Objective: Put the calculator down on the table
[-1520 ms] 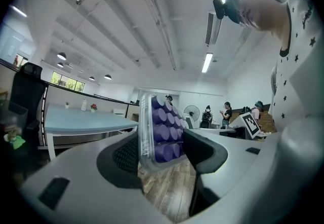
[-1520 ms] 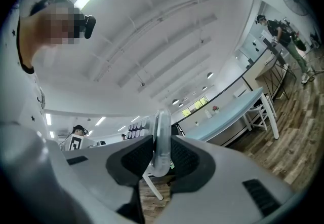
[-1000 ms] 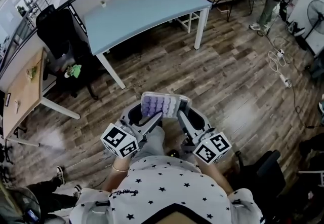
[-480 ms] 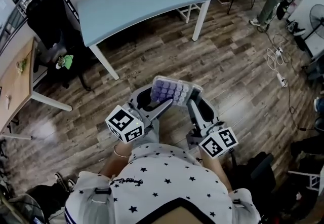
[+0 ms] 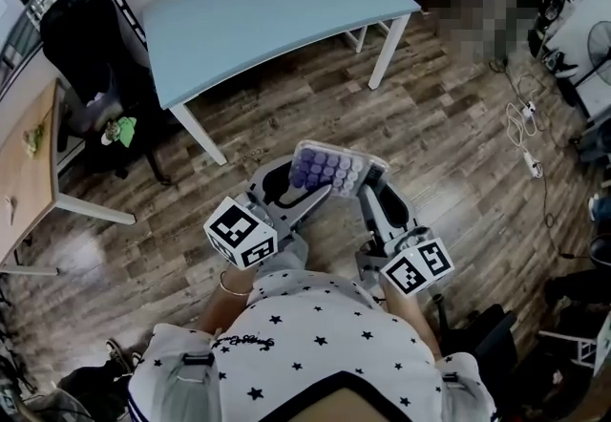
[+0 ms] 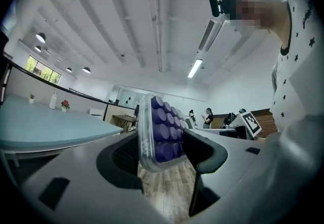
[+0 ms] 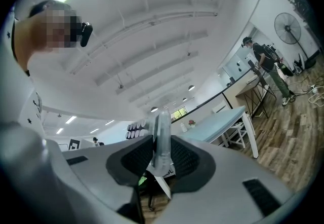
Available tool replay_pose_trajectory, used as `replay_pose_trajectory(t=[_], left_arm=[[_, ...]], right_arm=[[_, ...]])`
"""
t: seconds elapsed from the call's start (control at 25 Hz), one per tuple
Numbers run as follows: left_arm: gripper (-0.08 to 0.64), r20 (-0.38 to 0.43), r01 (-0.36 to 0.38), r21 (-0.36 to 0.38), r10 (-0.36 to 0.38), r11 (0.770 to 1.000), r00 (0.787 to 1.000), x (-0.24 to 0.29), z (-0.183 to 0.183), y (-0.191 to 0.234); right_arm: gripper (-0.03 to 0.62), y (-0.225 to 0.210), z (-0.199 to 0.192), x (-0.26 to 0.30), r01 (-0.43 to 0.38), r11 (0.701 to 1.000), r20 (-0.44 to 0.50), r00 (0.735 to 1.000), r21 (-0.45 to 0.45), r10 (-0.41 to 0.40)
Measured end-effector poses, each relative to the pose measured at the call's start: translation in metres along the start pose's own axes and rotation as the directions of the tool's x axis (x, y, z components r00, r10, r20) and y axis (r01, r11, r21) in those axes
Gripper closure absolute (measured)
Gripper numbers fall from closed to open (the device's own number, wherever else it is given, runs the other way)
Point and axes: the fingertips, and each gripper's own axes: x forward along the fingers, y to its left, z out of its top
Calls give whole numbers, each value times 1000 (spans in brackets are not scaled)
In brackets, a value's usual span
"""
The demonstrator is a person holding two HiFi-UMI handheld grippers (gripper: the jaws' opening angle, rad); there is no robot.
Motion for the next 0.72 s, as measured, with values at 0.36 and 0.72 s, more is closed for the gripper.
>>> replay_pose_trajectory(t=[0.36, 0.72], left_arm=[[298, 1, -34, -34, 35, 999, 999, 3, 12, 87], [298, -19, -47, -72, 46, 996, 999, 7, 17, 161]], right_arm=[[502, -10, -5, 90, -9, 1000, -57, 998, -17, 8], [502, -21, -13, 164, -5, 999, -116, 993, -41, 1]])
